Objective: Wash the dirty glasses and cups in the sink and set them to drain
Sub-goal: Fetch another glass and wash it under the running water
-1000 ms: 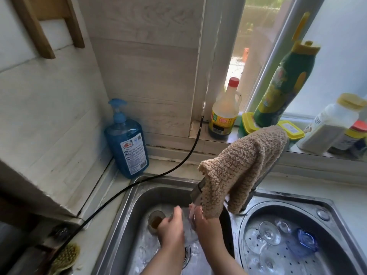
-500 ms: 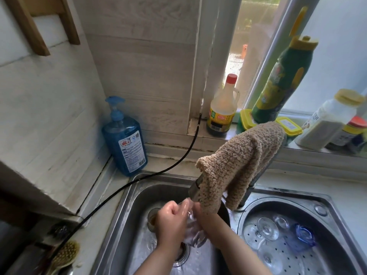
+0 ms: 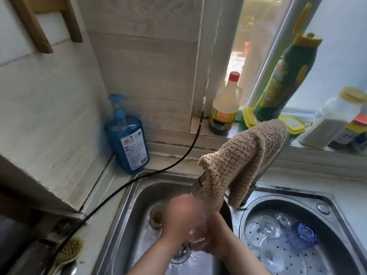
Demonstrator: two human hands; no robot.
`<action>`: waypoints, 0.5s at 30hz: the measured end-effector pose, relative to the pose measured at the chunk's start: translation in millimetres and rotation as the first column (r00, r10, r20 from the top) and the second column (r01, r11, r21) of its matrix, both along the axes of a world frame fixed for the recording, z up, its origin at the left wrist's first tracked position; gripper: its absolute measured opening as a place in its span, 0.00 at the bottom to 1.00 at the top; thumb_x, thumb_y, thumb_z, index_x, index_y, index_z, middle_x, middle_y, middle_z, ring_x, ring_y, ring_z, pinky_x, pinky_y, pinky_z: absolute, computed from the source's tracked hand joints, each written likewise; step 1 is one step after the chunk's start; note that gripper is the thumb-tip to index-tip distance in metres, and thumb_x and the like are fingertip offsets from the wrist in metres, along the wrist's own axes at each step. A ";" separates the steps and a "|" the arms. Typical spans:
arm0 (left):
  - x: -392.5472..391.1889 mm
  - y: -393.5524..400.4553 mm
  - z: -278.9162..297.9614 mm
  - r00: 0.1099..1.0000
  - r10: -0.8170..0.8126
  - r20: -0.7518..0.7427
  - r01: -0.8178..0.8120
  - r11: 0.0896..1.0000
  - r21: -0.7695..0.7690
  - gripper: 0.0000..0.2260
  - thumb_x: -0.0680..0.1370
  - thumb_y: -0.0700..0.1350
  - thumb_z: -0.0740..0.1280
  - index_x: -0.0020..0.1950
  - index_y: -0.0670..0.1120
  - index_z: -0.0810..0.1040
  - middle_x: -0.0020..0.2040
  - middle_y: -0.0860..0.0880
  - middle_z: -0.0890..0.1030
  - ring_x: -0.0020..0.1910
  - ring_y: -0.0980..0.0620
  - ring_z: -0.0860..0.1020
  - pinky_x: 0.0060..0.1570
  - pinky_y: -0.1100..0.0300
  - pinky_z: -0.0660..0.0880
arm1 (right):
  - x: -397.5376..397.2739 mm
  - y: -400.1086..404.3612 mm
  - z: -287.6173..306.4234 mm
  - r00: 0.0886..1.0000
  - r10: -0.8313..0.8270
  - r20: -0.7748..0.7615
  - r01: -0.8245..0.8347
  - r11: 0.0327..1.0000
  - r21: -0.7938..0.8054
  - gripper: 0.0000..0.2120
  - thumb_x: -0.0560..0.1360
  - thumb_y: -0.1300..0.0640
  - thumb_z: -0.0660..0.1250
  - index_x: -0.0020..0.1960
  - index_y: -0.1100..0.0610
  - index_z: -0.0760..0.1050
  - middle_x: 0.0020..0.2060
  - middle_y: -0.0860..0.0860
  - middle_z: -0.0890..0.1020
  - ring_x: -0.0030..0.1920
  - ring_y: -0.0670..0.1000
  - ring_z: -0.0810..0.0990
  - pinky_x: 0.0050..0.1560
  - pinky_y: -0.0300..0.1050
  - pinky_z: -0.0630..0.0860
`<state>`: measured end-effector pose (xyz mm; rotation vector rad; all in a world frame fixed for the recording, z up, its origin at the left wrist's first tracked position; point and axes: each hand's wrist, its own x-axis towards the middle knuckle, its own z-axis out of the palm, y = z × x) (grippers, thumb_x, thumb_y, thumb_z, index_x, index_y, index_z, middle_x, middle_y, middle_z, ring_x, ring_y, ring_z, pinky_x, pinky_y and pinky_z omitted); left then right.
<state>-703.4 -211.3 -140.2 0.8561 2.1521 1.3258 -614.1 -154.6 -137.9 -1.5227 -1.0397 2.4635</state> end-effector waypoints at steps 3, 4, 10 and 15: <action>-0.1 -0.1 -6.1 0.997 -0.001 0.079 -0.005 0.997 0.076 0.23 0.78 0.40 0.65 0.24 0.47 0.63 0.20 0.54 0.66 0.22 0.57 0.66 0.24 0.65 0.60 | 7.1 -7.2 6.2 0.989 -0.047 -0.137 0.036 0.996 -0.083 0.20 0.78 0.49 0.59 0.41 0.65 0.78 0.31 0.58 0.81 0.29 0.55 0.81 0.26 0.44 0.77; 0.4 -0.9 -9.2 0.983 0.024 0.181 -0.044 0.993 0.106 0.22 0.78 0.41 0.65 0.25 0.47 0.65 0.22 0.54 0.67 0.23 0.55 0.68 0.26 0.59 0.65 | 4.6 -9.0 5.9 0.979 -0.114 -0.166 0.103 0.992 -0.078 0.21 0.78 0.49 0.58 0.44 0.67 0.78 0.35 0.60 0.82 0.33 0.56 0.82 0.29 0.46 0.78; 9.9 0.6 -3.9 0.542 0.185 0.820 -0.193 0.977 -0.093 0.10 0.77 0.47 0.60 0.47 0.41 0.77 0.41 0.40 0.78 0.36 0.45 0.77 0.35 0.55 0.74 | -3.2 -14.8 -18.3 0.967 -0.248 -0.066 0.253 0.881 0.399 0.12 0.79 0.62 0.59 0.60 0.65 0.74 0.45 0.57 0.84 0.42 0.53 0.81 0.44 0.47 0.76; -1.4 -21.2 -1.0 0.234 0.105 0.967 0.073 0.990 -0.125 0.10 0.78 0.41 0.58 0.49 0.41 0.79 0.48 0.41 0.80 0.44 0.41 0.78 0.42 0.47 0.77 | 10.9 -11.7 -22.1 0.990 -0.043 -0.131 0.121 0.729 0.674 0.27 0.64 0.37 0.62 0.49 0.57 0.80 0.42 0.54 0.85 0.46 0.53 0.83 0.47 0.47 0.78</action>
